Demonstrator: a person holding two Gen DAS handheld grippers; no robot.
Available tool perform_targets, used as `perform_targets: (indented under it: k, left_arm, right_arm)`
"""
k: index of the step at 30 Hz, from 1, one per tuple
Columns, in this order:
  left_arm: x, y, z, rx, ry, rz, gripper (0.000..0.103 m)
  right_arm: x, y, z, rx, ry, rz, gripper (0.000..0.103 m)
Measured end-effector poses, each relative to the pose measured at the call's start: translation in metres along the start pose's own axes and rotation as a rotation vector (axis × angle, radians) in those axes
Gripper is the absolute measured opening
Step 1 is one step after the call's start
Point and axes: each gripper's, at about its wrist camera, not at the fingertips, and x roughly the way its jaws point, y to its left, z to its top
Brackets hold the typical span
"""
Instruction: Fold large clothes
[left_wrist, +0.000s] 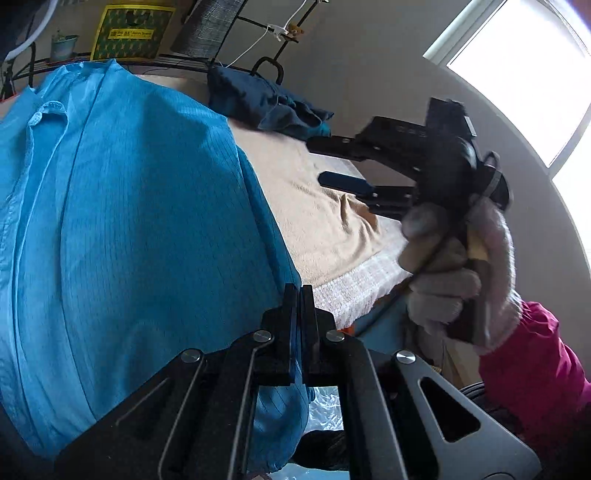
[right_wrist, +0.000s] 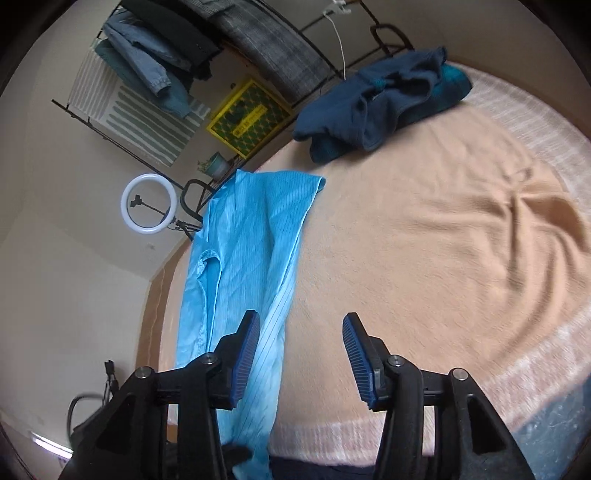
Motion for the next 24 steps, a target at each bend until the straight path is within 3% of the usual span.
perform_targets:
  k: [5,7,9,11,12,16,17,19,24]
  left_arm:
    - [-0.009,0.004,0.003,-0.013,-0.017,-0.016,0.0]
    - [-0.008,0.005,0.004,-0.013,-0.014,-0.02,0.0]
    - [-0.007,0.006,0.003,-0.019,-0.015,-0.025,0.0]
    - [-0.008,0.01,0.001,-0.029,-0.016,-0.035,0.0]
    - [-0.01,0.012,0.0,-0.034,-0.017,-0.038,0.0]
    - [-0.016,0.022,-0.002,-0.068,-0.026,-0.047,0.0]
    - [-0.019,0.026,-0.004,-0.081,-0.032,-0.05,0.0]
    - [-0.028,0.034,-0.007,-0.105,-0.043,-0.053,0.0]
    - [-0.05,0.053,-0.018,-0.137,-0.054,-0.054,0.0]
  right_arm:
    - [0.064,0.0,0.042,0.088,0.044,0.106,0.054]
    - [0.089,0.002,0.054,0.085,0.054,0.062,0.062]
    - [0.116,0.0,0.065,0.107,0.068,0.008,0.062]
    - [0.14,-0.007,0.074,0.151,0.097,0.011,0.061]
    - [0.148,-0.009,0.077,0.157,0.106,0.001,0.056]
    - [0.161,-0.007,0.087,0.17,0.098,-0.012,0.01]
    - [0.161,0.0,0.089,0.151,0.087,-0.026,0.005]
    - [0.157,0.024,0.093,0.06,0.063,-0.094,0.0]
    - [0.148,0.093,0.09,-0.149,-0.001,-0.191,0.0]
